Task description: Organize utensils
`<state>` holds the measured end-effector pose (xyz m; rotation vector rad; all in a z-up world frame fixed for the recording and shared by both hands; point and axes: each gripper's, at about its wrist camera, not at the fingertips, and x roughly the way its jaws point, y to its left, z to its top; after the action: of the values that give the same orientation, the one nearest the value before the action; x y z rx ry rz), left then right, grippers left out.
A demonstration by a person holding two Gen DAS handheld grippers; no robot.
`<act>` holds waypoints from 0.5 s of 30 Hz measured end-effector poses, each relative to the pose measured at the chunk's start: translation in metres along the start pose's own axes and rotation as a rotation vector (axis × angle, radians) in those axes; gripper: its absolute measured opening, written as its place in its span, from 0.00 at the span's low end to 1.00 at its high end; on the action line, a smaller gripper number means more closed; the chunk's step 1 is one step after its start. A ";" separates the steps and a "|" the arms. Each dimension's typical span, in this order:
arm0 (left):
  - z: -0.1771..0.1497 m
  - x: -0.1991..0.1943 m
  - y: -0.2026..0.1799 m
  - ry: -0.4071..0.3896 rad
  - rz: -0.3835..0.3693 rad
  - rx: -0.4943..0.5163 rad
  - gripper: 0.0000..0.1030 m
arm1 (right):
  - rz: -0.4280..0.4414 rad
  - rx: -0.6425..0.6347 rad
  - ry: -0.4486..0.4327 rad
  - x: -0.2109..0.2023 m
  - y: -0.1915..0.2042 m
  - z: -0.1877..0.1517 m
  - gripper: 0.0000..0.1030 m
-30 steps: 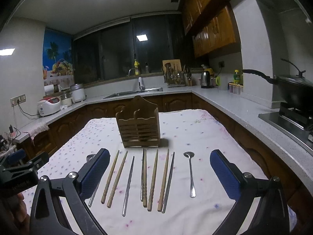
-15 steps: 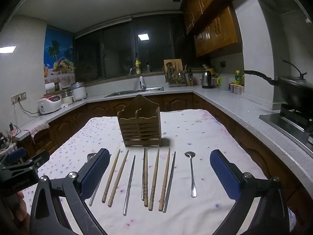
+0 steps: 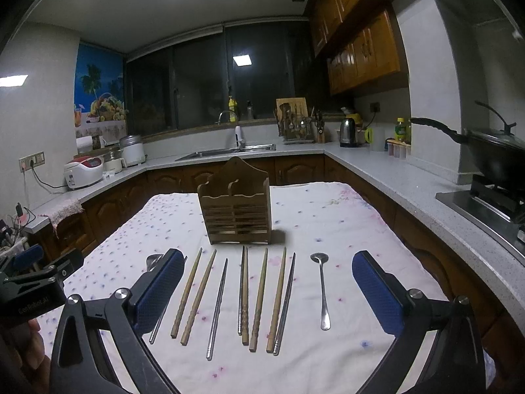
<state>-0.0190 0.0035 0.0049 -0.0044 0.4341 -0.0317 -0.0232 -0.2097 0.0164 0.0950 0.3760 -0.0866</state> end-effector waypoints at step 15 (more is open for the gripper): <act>0.006 0.021 0.009 0.083 -0.020 -0.056 0.99 | 0.010 -0.017 0.049 0.010 0.004 0.000 1.00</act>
<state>0.0030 0.0121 0.0011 -0.0631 0.5181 -0.0399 -0.0137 -0.2069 0.0136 0.0829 0.4253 -0.0711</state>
